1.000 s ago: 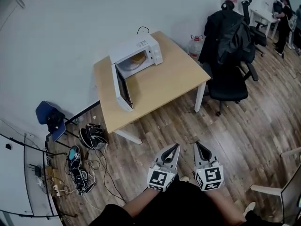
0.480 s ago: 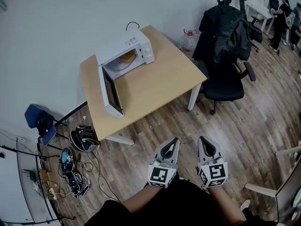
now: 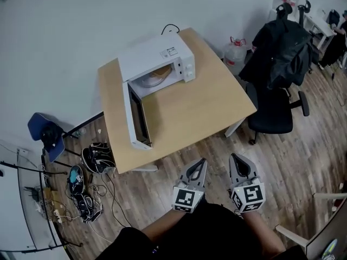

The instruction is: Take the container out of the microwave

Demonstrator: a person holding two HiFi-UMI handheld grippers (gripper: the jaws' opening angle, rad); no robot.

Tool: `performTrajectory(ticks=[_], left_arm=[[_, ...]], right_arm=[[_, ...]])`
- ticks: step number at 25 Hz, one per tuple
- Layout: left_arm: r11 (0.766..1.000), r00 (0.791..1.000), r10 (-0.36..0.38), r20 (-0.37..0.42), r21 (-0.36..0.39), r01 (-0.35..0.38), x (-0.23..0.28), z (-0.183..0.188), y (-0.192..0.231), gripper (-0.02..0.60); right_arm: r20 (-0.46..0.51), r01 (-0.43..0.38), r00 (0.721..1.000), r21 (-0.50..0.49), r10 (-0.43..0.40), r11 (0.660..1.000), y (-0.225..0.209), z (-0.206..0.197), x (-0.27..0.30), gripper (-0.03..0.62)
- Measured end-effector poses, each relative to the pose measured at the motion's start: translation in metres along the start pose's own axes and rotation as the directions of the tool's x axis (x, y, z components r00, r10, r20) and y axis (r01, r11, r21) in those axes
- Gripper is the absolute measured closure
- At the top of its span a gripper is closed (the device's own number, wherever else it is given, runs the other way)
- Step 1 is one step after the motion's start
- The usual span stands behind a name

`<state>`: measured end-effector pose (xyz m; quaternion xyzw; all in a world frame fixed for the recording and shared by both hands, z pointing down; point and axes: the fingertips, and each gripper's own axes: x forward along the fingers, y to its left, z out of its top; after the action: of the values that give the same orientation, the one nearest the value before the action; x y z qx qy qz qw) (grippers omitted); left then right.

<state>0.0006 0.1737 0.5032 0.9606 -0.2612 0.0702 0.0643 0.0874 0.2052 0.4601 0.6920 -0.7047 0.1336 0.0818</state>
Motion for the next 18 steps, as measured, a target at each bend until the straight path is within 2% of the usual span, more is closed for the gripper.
performTrajectory(ticks=[3,6,12,18], left_arm=[[0.999,1.0,0.028,-0.013,-0.03,-0.028,0.021,-0.003,0.035,0.566],[0.998,0.999,0.049,-0.014,-0.046,-0.049,0.039,0.001,0.059,0.566],[0.992,0.999,0.046,-0.006,-0.118,-0.047,0.067,-0.002,0.101,0.566],[0.99,0.996,0.078,-0.031,-0.118,-0.081,0.092,-0.01,0.143,0.566]], right_arm=[[0.011,-0.044,0.999,0.044,0.043,0.998,0.001,0.022,0.033,0.534],[0.03,-0.075,0.997,0.025,0.074,0.997,0.004,0.041,0.061,0.534],[-0.006,-0.057,0.998,0.005,0.057,0.998,-0.008,0.052,0.112,0.534],[-0.038,-0.059,0.998,-0.024,0.058,0.998,-0.009,0.053,0.145,0.534]])
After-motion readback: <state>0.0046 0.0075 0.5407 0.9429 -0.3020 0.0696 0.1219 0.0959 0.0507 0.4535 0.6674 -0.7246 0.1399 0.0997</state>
